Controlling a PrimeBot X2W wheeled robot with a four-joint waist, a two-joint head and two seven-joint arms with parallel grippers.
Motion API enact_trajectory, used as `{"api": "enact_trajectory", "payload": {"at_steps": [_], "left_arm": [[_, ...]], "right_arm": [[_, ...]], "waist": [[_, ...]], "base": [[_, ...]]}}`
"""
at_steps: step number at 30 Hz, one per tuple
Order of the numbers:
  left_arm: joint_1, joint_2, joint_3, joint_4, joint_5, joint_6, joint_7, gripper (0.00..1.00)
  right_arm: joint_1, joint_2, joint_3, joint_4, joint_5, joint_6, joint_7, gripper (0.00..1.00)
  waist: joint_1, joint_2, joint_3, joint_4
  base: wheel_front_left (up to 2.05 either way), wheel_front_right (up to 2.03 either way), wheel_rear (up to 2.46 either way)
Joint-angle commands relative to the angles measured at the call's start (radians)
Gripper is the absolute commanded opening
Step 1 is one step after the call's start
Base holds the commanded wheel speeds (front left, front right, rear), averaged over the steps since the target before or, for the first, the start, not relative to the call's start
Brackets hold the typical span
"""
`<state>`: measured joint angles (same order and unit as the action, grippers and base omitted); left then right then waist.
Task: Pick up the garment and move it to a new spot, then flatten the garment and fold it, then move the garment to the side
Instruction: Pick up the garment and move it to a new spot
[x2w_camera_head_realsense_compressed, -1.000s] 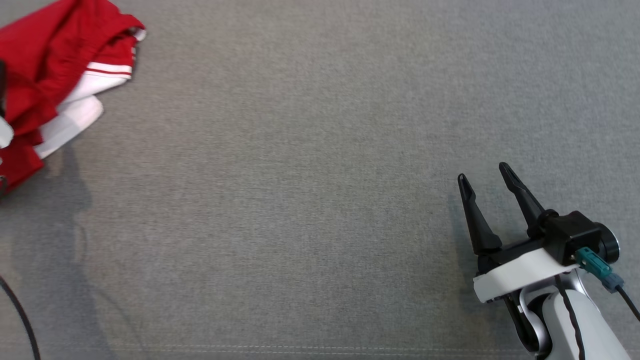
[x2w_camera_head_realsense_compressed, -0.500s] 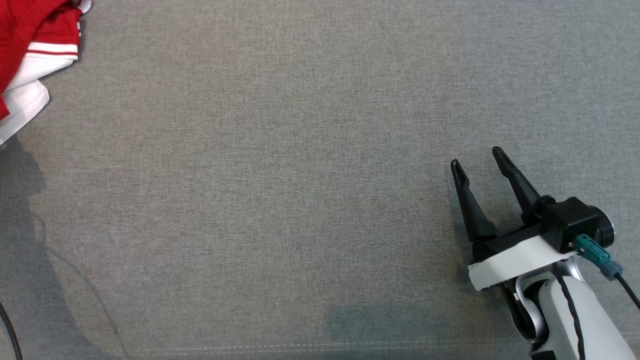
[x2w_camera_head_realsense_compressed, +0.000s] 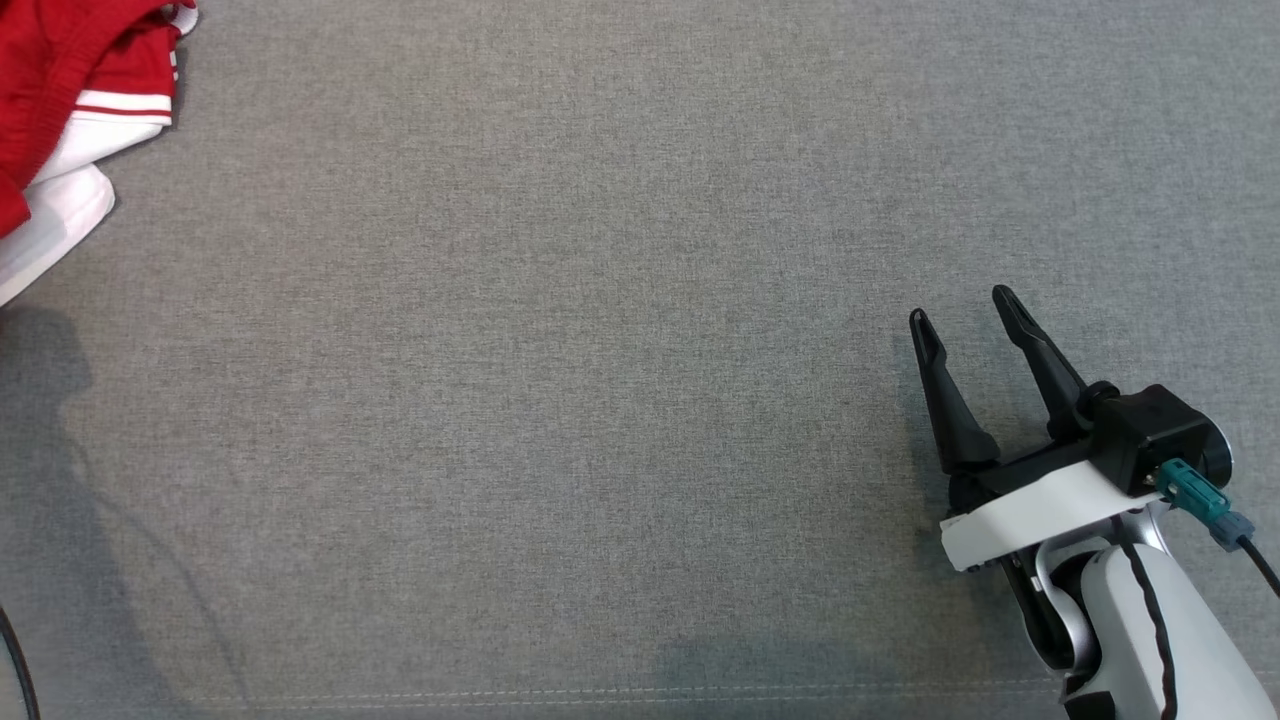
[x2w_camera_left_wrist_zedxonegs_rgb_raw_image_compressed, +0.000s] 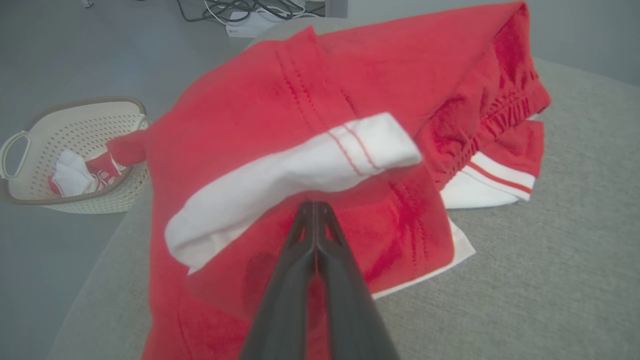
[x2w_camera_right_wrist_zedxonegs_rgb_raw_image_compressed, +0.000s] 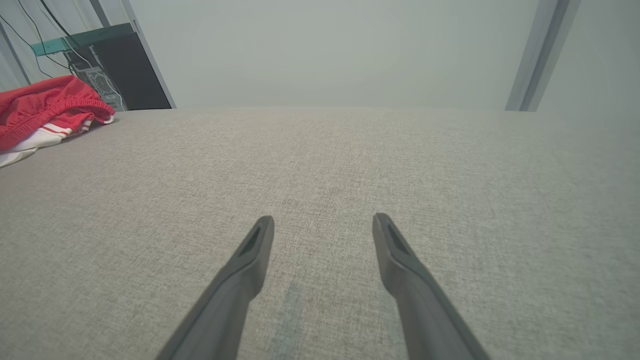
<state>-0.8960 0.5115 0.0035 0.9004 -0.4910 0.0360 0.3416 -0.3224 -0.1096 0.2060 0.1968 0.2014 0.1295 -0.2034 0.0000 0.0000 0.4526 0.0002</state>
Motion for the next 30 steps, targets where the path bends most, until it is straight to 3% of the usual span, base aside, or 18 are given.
{"api": "enact_trajectory", "payload": {"at_steps": [1, 13, 25, 30], "left_arm": [[-0.029, 0.075, 0.021, -0.035, 0.004, 0.0, -0.005, 0.0], [-0.01, 0.094, -0.033, -0.166, 0.039, -0.034, -0.049, 0.0], [-0.043, 0.11, -0.117, -0.479, 0.105, -0.042, -0.043, 0.0], [-0.059, 0.082, -0.155, -0.609, 0.099, -0.063, -0.023, 0.0]], "right_arm": [[0.005, -0.004, 0.018, -0.02, 0.008, 0.001, -0.009, 1.0], [0.032, 0.0, -0.027, -0.013, 0.018, 0.001, -0.023, 1.0], [0.065, 0.021, -0.122, -0.038, 0.015, 0.001, -0.029, 1.0], [0.07, 0.032, -0.161, -0.05, 0.014, 0.001, -0.035, 1.0]], "waist": [[0.0, 0.0, -0.005, 0.004], [0.0, 0.0, -0.071, 0.028], [0.0, 0.0, -0.159, 0.015], [0.0, 0.0, -0.177, -0.022]], "base": [[0.0, 0.0, 0.0], [0.0, 0.0, 0.0], [0.0, 0.0, 0.0], [0.0, 0.0, 0.0]]}}
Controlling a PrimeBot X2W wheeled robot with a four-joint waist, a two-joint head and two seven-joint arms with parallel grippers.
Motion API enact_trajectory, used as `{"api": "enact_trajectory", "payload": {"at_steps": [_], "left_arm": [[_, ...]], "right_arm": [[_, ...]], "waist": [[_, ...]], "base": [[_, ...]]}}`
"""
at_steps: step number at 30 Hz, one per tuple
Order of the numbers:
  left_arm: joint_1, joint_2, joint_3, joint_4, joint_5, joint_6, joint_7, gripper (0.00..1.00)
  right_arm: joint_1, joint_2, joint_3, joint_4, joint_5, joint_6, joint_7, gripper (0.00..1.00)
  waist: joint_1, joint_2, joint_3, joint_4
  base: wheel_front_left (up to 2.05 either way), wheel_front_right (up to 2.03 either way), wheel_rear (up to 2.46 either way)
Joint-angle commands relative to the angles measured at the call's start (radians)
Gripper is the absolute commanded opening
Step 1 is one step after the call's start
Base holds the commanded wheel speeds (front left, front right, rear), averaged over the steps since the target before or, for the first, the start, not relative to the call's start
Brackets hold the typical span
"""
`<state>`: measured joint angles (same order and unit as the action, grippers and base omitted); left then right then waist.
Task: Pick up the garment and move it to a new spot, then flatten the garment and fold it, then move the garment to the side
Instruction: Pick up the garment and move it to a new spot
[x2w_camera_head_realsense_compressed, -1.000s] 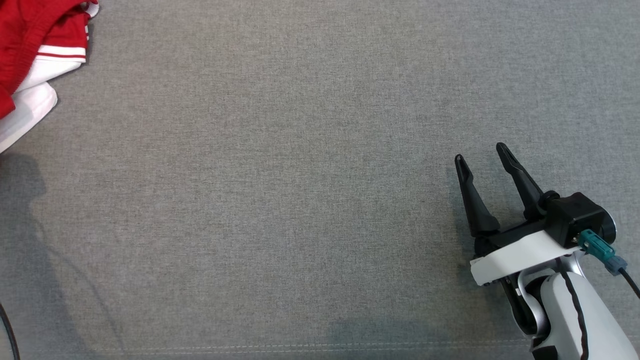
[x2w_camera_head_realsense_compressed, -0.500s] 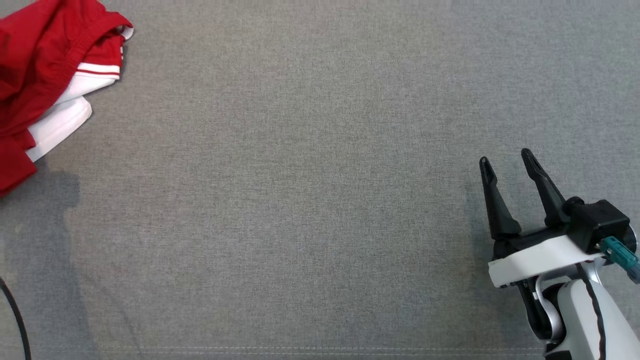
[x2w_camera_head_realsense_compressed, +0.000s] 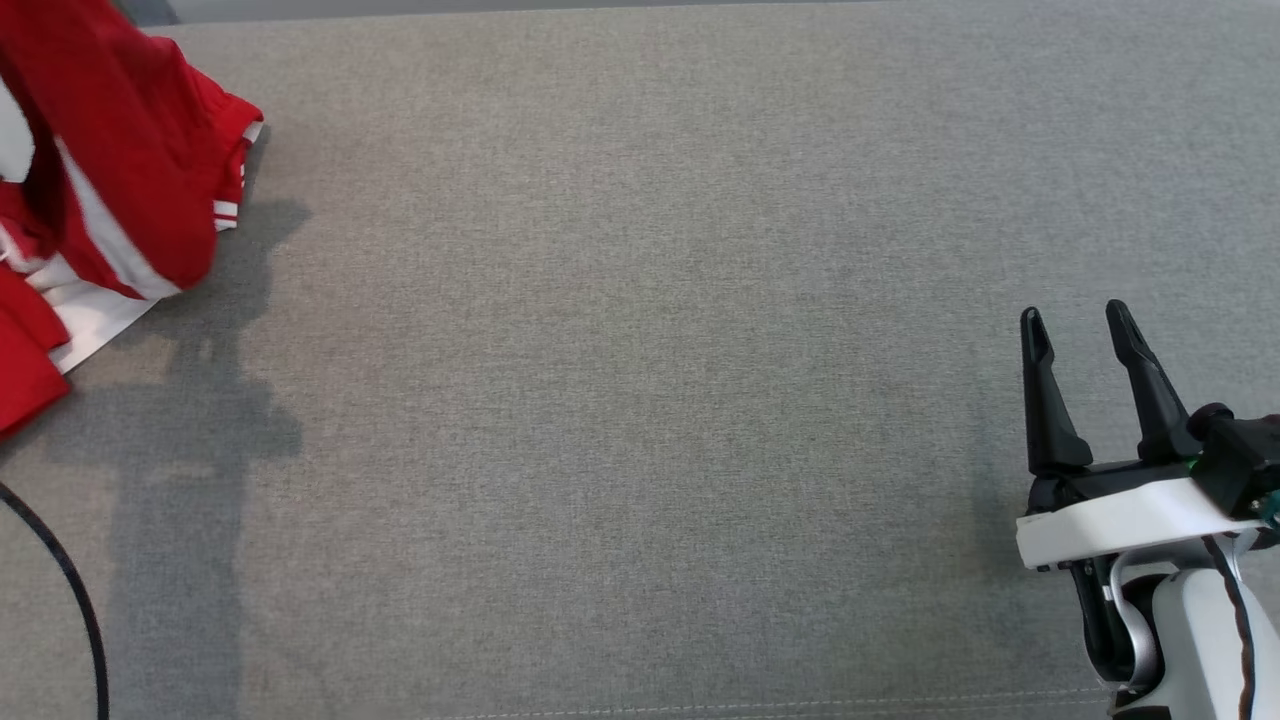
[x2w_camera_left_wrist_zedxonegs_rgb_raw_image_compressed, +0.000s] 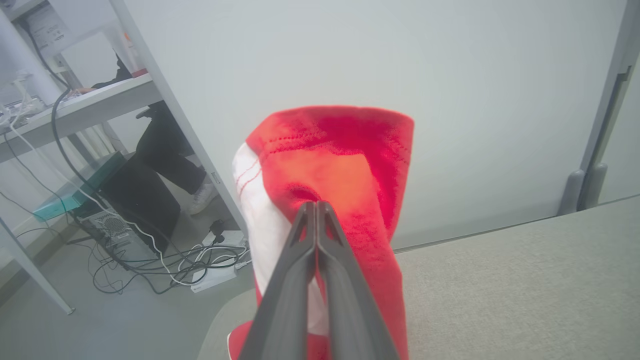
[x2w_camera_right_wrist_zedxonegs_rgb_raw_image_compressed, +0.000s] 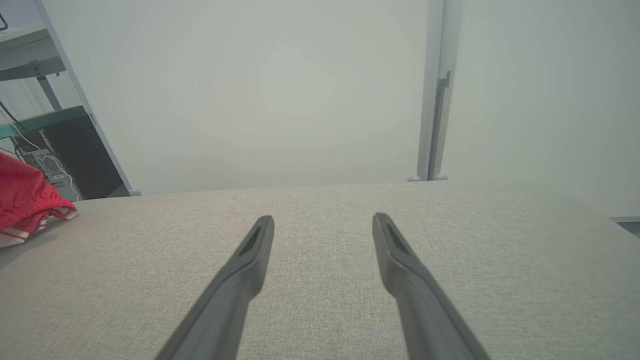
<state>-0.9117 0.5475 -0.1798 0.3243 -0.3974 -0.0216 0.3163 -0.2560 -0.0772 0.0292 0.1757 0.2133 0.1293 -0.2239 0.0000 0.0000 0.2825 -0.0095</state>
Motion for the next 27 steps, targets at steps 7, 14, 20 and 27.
{"api": "enact_trajectory", "payload": {"at_steps": [7, 14, 20, 27], "left_arm": [[0.043, -0.065, -0.052, -0.234, -0.016, 0.005, 0.009, 0.0], [0.183, -0.197, -0.174, -0.373, -0.035, 0.023, 0.009, 0.0], [0.266, -0.312, -0.294, -0.351, -0.043, 0.026, -0.006, 0.0], [0.282, -0.439, -0.408, -0.15, -0.056, -0.001, -0.054, 0.0]], "right_arm": [[0.033, 0.017, -0.046, -0.055, -0.001, 0.001, -0.023, 1.0], [0.058, 0.025, -0.064, -0.069, 0.01, 0.001, -0.027, 1.0], [0.067, 0.027, -0.053, -0.063, 0.037, 0.001, -0.03, 1.0], [0.06, 0.027, -0.025, -0.039, 0.073, 0.001, -0.034, 1.0]], "waist": [[0.0, 0.0, -0.02, -0.072], [0.0, 0.0, -0.021, -0.129], [0.0, 0.0, -0.005, -0.186], [0.0, 0.0, 0.03, -0.255]], "base": [[0.0, 0.0, 0.0], [0.0, 0.0, 0.0], [0.0, 0.0, 0.0], [0.0, 0.0, 0.0]]}}
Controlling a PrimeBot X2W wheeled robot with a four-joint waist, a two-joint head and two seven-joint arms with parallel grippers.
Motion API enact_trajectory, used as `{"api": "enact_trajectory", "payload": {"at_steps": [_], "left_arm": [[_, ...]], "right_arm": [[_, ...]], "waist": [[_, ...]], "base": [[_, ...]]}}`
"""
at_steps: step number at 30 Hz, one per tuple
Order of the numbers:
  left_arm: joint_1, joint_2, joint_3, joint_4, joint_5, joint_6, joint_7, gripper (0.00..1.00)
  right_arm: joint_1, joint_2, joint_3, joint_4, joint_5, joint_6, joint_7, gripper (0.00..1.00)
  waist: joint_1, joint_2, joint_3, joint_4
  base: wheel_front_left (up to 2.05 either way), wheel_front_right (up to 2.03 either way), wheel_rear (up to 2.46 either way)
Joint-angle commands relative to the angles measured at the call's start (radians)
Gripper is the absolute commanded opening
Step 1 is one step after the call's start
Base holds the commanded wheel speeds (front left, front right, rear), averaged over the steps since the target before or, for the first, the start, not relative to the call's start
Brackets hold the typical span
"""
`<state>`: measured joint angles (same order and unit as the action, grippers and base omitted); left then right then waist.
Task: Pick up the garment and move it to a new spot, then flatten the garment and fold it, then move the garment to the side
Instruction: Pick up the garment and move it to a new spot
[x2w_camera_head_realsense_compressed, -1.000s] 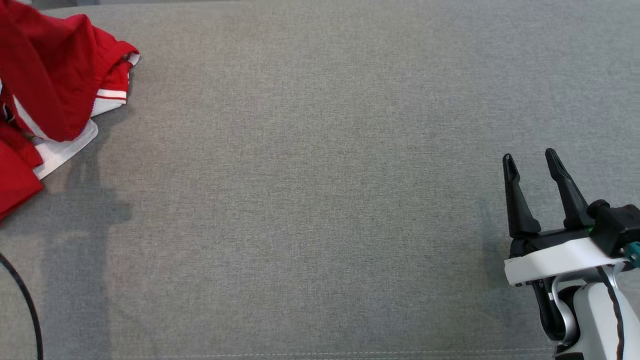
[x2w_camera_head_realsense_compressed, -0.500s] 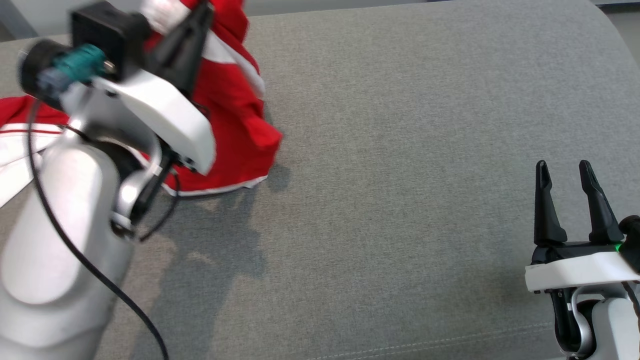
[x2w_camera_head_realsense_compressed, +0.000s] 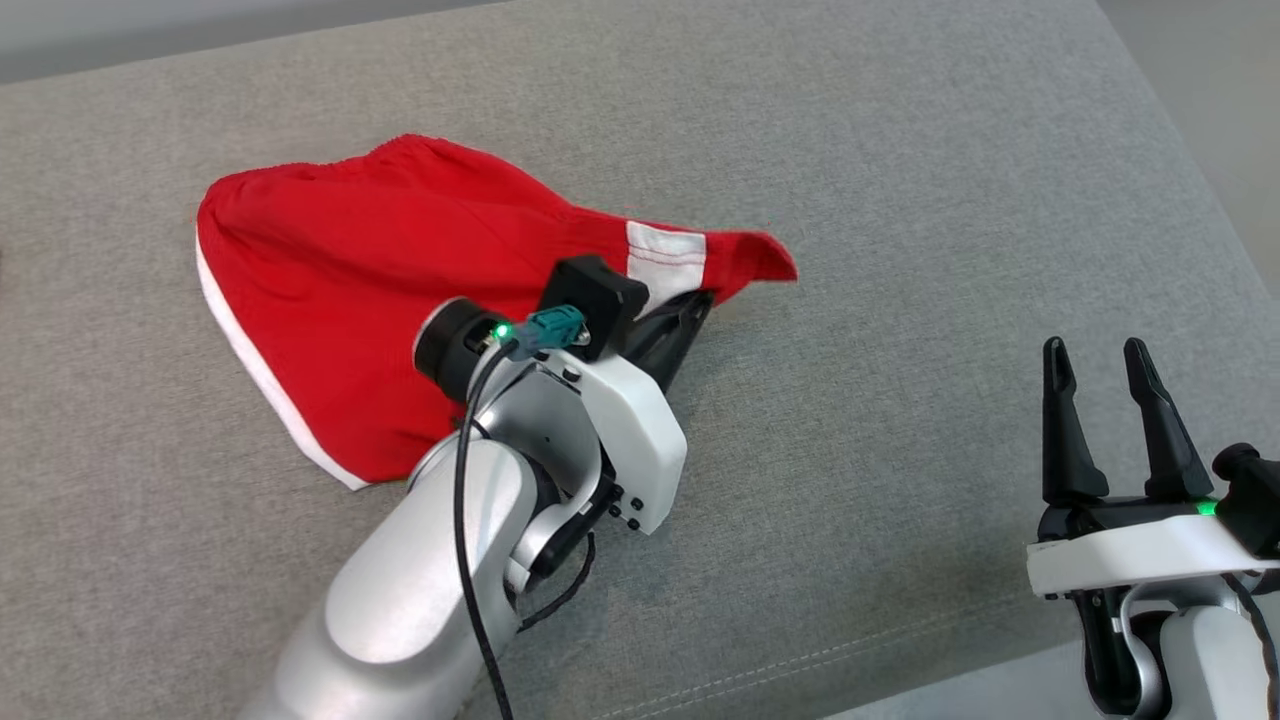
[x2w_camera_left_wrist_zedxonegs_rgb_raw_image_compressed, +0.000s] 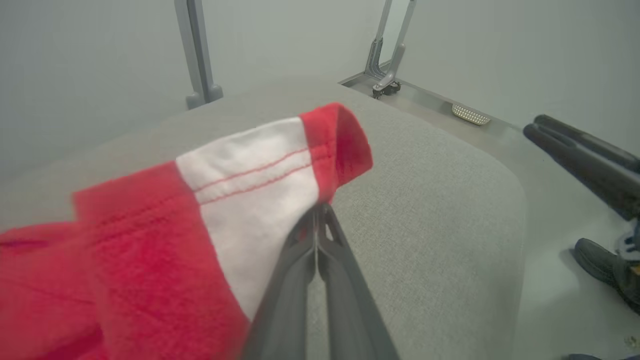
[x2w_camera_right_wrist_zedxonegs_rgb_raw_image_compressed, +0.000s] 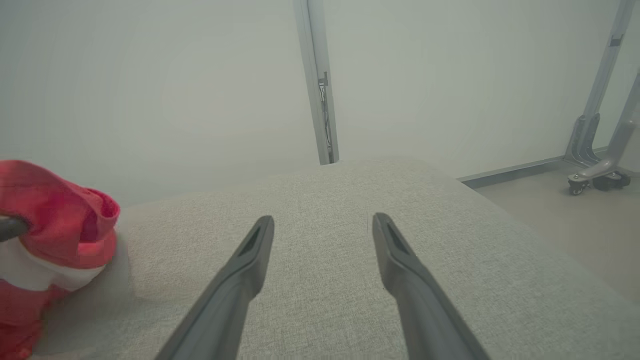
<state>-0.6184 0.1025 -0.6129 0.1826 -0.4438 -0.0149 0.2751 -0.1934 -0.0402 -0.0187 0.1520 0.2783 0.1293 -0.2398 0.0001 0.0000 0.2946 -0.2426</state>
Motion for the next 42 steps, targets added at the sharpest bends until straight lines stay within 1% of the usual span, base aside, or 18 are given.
{"api": "enact_trajectory", "payload": {"at_steps": [1, 7, 8, 9, 10, 12, 15, 18, 22, 26, 29, 30, 34, 37, 40, 42], "left_arm": [[-0.013, -0.004, 0.016, 0.029, -0.013, -0.012, -0.022, 0.0], [-0.041, -0.038, -0.025, 0.208, -0.04, -0.038, -0.085, 0.0], [-0.048, -0.041, -0.034, 0.229, -0.042, -0.043, -0.094, 0.13], [-0.053, -0.043, -0.043, 0.246, -0.044, -0.047, -0.101, 0.86], [-0.058, -0.045, -0.048, 0.254, -0.047, -0.051, -0.119, 1.0], [-0.062, -0.047, -0.062, 0.255, -0.052, -0.056, -0.144, 1.0], [-0.054, -0.048, -0.073, 0.213, -0.053, -0.054, -0.175, 1.0], [-0.029, -0.024, -0.061, 0.131, -0.045, -0.031, -0.2, 1.0], [0.022, 0.061, 0.009, -0.008, -0.035, 0.041, -0.225, 1.0], [0.105, 0.164, 0.12, -0.136, -0.036, 0.133, -0.246, 1.0], [0.185, 0.229, 0.212, -0.203, -0.054, 0.197, -0.266, 1.0], [0.185, 0.229, 0.212, -0.203, -0.054, 0.197, -0.266, 1.0], [0.306, 0.29, 0.316, -0.264, -0.078, 0.265, -0.3, 1.0], [0.392, 0.31, 0.365, -0.303, -0.088, 0.305, -0.323, 1.0], [0.461, 0.317, 0.397, -0.323, -0.107, 0.318, -0.348, 1.0], [0.499, 0.321, 0.404, -0.325, -0.118, 0.313, -0.36, 1.0]], "right_arm": [[-0.005, -0.01, 0.026, -0.013, 0.014, 0.001, -0.019, 1.0], [-0.011, -0.01, 0.035, 0.013, 0.031, 0.001, -0.021, 1.0], [-0.011, -0.01, 0.033, 0.018, 0.033, 0.001, -0.021, 1.0], [-0.011, -0.01, 0.031, 0.023, 0.032, 0.001, -0.021, 1.0], [-0.012, -0.01, 0.027, 0.025, 0.031, 0.001, -0.021, 1.0], [-0.01, -0.01, 0.015, 0.029, 0.028, 0.001, -0.022, 1.0], [-0.007, -0.01, -0.005, 0.028, 0.016, 0.001, -0.022, 1.0], [0.0, -0.01, -0.016, 0.017, -0.003, 0.001, -0.022, 1.0], [0.009, -0.01, -0.022, -0.004, -0.033, 0.001, -0.022, 1.0], [0.02, -0.01, -0.01, -0.031, -0.067, 0.001, -0.022, 1.0], [0.032, -0.013, -0.004, -0.049, -0.087, 0.001, -0.022, 1.0], [0.032, -0.013, -0.004, -0.049, -0.087, 0.001, -0.022, 1.0], [0.054, -0.019, -0.007, -0.064, -0.109, 0.001, -0.021, 1.0], [0.073, -0.021, -0.005, -0.072, -0.121, 0.001, -0.018, 1.0], [0.095, -0.023, 0.003, -0.077, -0.131, 0.001, -0.015, 1.0], [0.112, -0.022, 0.006, -0.082, -0.139, 0.001, -0.015, 1.0]], "waist": [[0.0, 0.0, 0.024, -0.031], [0.0, 0.0, 0.044, -0.06], [0.0, 0.0, 0.044, -0.06], [0.0, 0.0, 0.044, -0.058], [0.0, 0.0, 0.042, -0.056], [0.0, 0.0, 0.033, -0.044], [0.0, 0.0, 0.014, -0.018], [0.0, 0.0, -0.01, 0.019], [0.0, 0.0, -0.042, 0.076], [0.0, 0.0, -0.07, 0.129], [0.0, 0.0, -0.087, 0.165], [0.0, 0.0, -0.087, 0.165], [0.0, 0.0, -0.11, 0.202], [0.0, 0.0, -0.125, 0.221], [0.0, 0.0, -0.143, 0.233], [0.0, 0.0, -0.156, 0.238]], "base": [[0.0, 0.0, 0.0], [0.0, 0.0, 0.0], [0.0, 0.0, 0.0], [0.0, 0.0, 0.0], [0.0, 0.0, 0.0], [0.0, 0.0, 0.0], [0.0, 0.0, 0.0], [0.0, 0.0, 0.0], [0.0, 0.0, 0.0], [0.0, 0.0, 0.0], [0.0, 0.0, 0.0], [0.0, 0.0, 0.0], [0.0, 0.0, 0.0], [0.0, 0.0, 0.0], [0.0, 0.0, 0.0], [0.0, 0.0, 0.0]]}}
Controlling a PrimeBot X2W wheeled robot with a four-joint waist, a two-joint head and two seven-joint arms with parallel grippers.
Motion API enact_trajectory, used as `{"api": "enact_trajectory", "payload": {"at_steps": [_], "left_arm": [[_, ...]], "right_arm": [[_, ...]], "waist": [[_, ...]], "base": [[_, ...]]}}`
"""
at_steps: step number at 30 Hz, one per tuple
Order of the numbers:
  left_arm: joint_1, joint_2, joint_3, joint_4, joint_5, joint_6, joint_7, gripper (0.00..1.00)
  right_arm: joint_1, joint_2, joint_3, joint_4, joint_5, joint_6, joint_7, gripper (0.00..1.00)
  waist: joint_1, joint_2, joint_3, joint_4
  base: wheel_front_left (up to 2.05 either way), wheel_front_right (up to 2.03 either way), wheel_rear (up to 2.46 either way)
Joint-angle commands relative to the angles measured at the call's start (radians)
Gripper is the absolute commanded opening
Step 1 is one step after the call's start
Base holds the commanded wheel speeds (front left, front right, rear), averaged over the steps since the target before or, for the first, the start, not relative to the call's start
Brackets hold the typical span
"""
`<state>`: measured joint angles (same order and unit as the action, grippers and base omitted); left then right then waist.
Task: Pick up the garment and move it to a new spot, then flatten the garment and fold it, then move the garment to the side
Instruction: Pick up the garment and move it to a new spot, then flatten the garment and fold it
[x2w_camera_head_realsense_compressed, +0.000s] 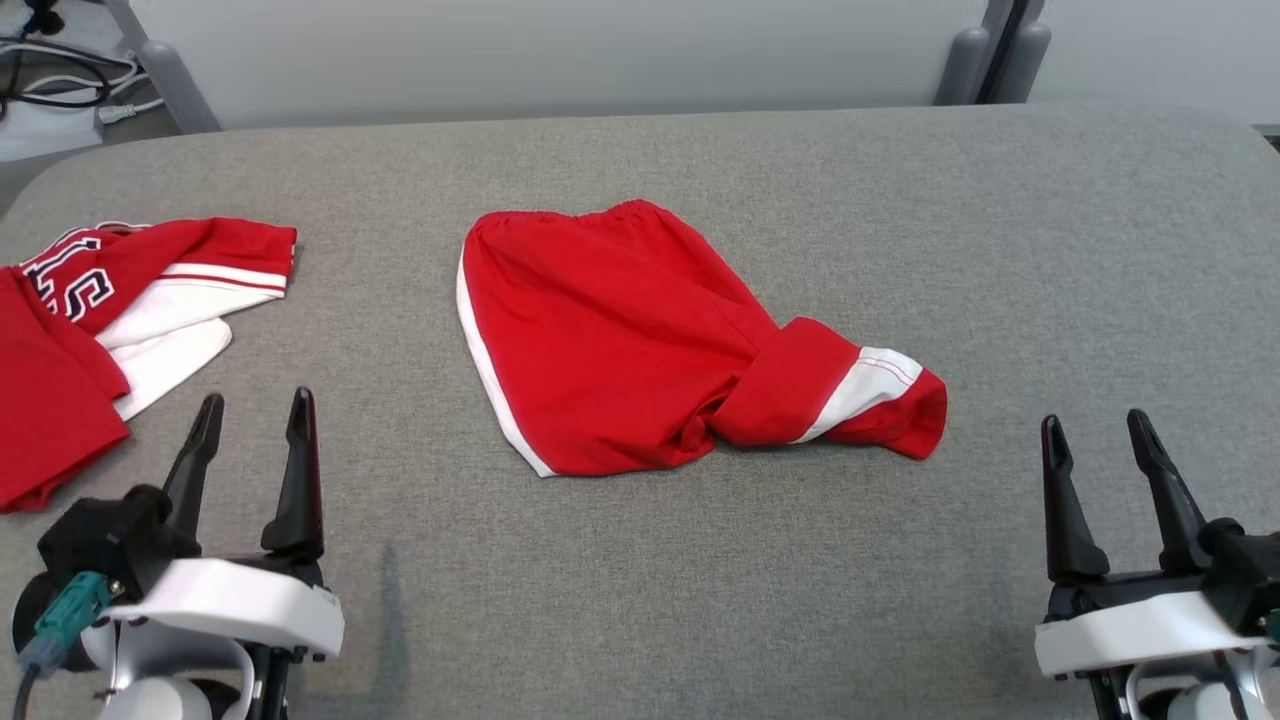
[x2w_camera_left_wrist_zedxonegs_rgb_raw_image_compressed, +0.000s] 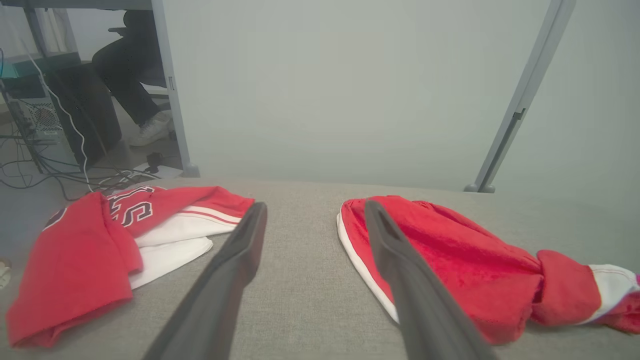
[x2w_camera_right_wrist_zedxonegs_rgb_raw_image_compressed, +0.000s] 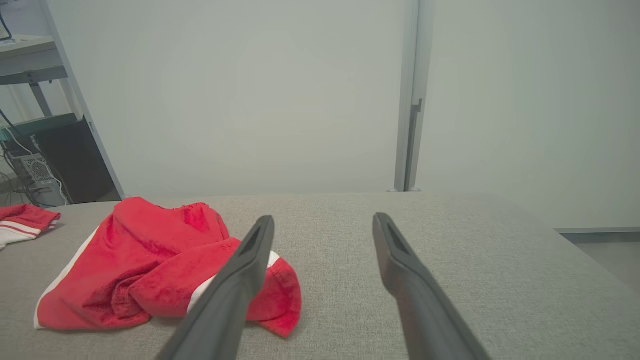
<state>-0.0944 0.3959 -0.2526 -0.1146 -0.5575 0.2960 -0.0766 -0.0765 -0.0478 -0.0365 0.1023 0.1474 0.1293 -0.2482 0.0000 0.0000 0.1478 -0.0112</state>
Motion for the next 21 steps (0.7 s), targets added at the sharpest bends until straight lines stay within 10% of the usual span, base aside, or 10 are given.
{"api": "enact_trajectory", "payload": {"at_steps": [1, 21], "left_arm": [[-0.009, 0.027, 0.046, -0.027, -0.011, -0.002, -0.015, 1.0], [0.135, 0.064, 0.041, -0.038, -0.022, -0.014, -0.033, 1.0]], "right_arm": [[0.005, -0.014, 0.025, -0.035, -0.01, 0.001, -0.006, 1.0], [0.202, -0.003, 0.039, -0.11, -0.036, 0.001, 0.028, 1.0]], "waist": [[0.0, 0.0, -0.017, 0.008], [0.0, 0.0, -0.127, 0.027]], "base": [[0.0, 0.0, 0.0], [0.0, 0.0, 0.0]]}}
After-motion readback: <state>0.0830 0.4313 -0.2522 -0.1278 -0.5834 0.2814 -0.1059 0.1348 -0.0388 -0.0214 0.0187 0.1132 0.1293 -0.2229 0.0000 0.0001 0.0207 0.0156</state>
